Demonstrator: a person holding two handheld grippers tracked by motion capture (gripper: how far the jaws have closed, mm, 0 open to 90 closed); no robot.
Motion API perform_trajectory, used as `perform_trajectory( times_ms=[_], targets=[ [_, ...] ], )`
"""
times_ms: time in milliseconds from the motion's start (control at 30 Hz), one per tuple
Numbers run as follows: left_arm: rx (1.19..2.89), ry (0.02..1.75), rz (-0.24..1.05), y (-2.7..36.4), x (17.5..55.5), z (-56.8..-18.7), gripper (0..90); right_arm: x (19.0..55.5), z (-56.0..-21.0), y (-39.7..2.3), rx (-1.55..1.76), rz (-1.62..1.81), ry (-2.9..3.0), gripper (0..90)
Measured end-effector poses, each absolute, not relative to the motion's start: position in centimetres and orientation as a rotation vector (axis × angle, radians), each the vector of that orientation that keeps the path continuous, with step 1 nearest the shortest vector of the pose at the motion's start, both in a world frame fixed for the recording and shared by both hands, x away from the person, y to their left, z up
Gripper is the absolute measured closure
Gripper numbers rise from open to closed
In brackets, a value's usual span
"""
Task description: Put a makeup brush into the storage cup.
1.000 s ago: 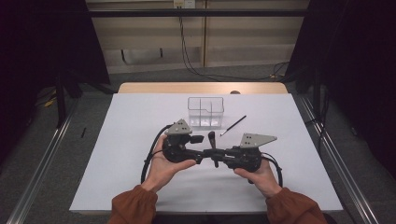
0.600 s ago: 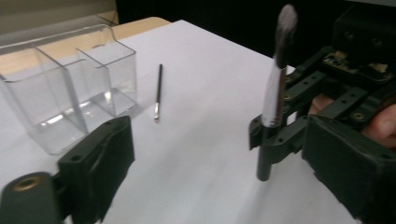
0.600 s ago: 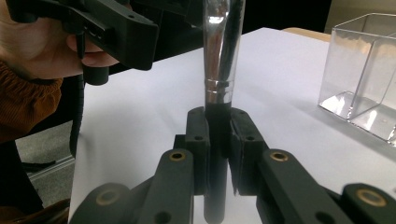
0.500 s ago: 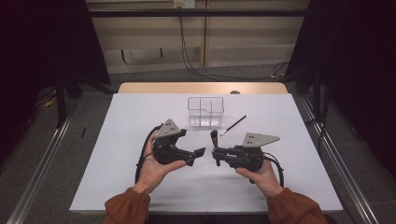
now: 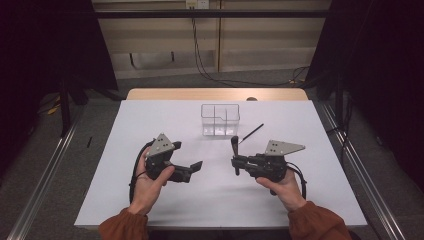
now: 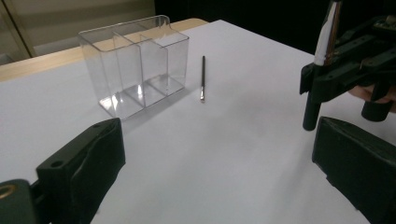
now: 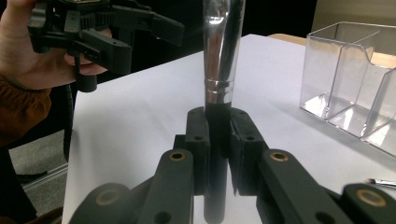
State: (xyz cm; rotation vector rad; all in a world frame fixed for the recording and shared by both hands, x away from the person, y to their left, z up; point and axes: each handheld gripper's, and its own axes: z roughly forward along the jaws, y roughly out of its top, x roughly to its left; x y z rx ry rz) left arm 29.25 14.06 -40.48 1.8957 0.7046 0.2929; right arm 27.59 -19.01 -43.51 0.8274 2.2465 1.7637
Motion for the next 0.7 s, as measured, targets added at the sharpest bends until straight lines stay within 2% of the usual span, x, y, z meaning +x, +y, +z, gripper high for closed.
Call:
perform_trajectory(
  times_ms=[700],
  targets=[
    [1.816, 0.823, 0.359, 19.1, 27.6, -42.1, 2.5, 28.8, -42.2, -20.5, 0.868, 1.737, 2.15, 80.3]
  ],
)
